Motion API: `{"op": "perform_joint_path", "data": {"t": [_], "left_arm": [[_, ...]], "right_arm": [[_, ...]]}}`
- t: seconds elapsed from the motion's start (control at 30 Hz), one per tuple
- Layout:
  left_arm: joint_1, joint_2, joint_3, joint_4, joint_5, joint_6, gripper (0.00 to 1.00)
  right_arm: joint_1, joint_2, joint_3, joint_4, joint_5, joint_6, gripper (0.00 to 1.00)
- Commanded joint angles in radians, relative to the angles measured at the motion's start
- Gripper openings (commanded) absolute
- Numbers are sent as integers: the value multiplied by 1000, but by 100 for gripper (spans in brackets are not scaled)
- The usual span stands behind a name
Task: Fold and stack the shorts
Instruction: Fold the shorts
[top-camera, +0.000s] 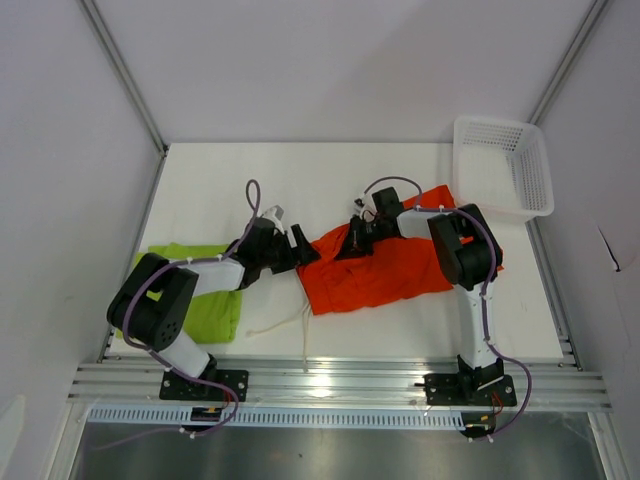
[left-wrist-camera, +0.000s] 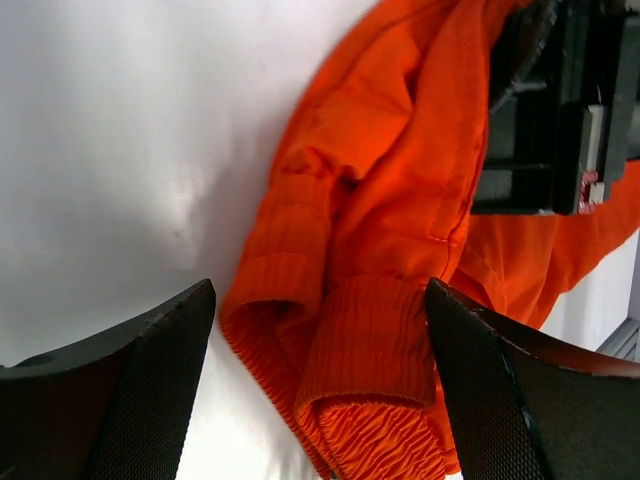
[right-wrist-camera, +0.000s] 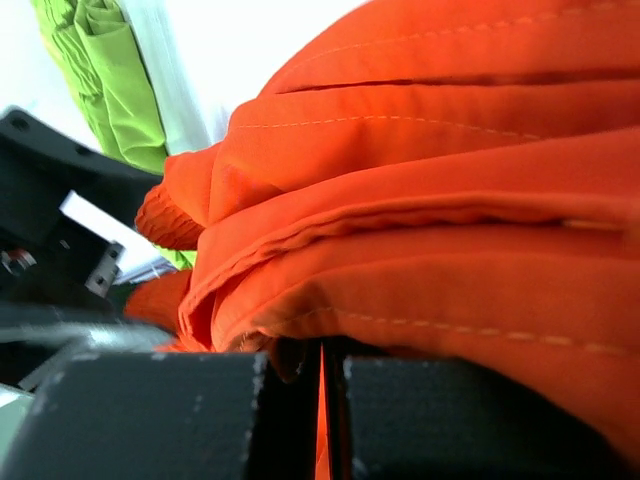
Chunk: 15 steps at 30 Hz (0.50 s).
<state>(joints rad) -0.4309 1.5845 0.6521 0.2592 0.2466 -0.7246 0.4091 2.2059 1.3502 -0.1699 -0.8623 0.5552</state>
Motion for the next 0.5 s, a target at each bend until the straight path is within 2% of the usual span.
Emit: {"op": "perform_joint_path", "data": {"t": [0.0,0.13,0.3,0.47], "left_arm": [[-52,15,-35,149,-33,7,87],[-72,17,-94,265,-56,-32,87],[-68,-49,-138,305,-107,-52,90],[-62,-73,-146,389,-37,-23,91]], "right_arm": [[-1,-37,-39,53,28,46,0],[-1,-40,-57,86,32,75,0],[0,-35,-63,104,26,81,0],[2,-31,-68,121,17,94,0]]}}
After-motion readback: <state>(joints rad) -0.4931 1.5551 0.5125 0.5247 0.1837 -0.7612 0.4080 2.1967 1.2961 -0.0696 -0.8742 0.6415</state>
